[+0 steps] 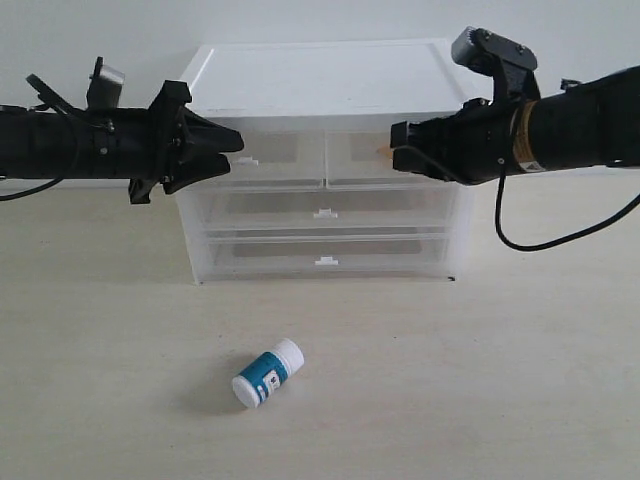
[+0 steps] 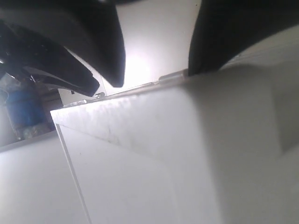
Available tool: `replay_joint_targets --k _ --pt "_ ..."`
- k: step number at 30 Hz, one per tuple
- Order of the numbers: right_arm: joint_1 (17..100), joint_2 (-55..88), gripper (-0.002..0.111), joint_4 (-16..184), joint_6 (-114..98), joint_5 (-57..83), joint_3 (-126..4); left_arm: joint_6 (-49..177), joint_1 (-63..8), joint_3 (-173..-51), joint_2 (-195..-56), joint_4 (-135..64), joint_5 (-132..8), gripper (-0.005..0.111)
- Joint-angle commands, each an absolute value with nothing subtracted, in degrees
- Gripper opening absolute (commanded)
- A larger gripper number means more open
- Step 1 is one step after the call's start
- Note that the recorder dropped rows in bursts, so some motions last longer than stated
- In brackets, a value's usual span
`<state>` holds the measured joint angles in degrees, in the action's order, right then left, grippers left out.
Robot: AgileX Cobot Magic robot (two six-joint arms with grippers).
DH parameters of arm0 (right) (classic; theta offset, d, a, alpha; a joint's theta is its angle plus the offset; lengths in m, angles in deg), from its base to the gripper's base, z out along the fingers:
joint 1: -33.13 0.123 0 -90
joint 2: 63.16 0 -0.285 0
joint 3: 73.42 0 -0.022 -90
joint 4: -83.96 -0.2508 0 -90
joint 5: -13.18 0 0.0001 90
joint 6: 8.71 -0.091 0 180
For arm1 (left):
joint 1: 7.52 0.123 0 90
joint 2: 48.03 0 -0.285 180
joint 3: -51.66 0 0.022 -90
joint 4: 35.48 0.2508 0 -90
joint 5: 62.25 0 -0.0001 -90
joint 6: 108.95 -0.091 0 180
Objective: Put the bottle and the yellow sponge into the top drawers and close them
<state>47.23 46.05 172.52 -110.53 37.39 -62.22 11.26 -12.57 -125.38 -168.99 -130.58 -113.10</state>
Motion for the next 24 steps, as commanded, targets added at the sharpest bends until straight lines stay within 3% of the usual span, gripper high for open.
replay_joint_targets --k 1,24 --pt "48.09 46.05 0.043 169.74 -107.93 33.2 -62.84 11.61 -12.79 -125.77 -169.1 -129.4 -112.86 0.042" --pt "48.09 45.94 0.043 168.54 -105.56 32.22 -63.56 13.45 -12.79 -125.77 -169.62 -129.26 -115.89 0.042"
